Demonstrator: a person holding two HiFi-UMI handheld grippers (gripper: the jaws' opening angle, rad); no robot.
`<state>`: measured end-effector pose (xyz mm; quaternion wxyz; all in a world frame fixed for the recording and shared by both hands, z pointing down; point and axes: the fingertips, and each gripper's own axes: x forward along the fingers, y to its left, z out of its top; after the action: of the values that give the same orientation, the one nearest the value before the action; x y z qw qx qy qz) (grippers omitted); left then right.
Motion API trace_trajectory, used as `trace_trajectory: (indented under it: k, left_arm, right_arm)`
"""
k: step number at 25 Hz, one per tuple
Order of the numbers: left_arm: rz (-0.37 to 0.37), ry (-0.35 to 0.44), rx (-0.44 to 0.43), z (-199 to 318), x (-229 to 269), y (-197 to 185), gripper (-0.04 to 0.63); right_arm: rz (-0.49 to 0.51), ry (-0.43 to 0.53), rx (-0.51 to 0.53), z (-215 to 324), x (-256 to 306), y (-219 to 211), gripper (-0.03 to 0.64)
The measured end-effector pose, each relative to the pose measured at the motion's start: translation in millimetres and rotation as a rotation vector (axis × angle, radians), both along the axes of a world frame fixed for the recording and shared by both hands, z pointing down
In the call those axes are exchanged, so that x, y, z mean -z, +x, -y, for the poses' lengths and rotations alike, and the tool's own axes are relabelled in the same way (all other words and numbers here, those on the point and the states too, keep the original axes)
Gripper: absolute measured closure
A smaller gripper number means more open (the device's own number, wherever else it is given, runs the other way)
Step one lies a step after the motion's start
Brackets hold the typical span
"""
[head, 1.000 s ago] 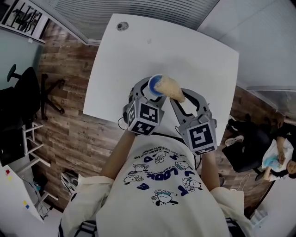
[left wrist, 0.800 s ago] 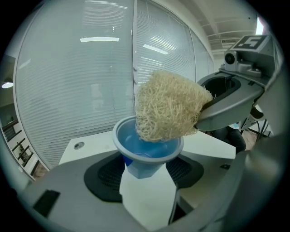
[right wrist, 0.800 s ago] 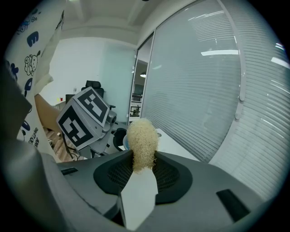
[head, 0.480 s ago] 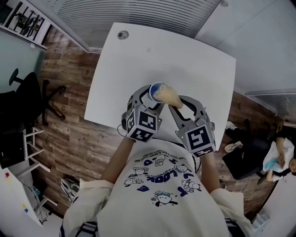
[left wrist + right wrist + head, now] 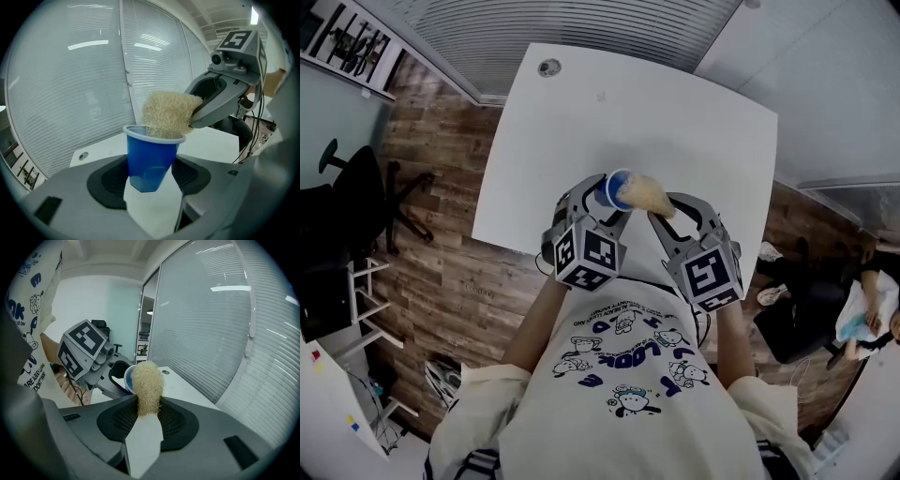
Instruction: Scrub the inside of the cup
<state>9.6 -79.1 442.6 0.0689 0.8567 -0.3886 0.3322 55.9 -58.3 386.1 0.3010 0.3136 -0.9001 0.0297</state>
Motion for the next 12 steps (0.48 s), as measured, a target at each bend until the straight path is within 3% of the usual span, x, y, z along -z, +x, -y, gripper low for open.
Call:
trace_trajectory:
  k: [12]
  left_arm:
    - [0.093,-0.049,-0.117,-22,-2,1,0.298]
  right_arm:
    - [-0.079,-0.094,0.156,-18,-11,-1,0.491]
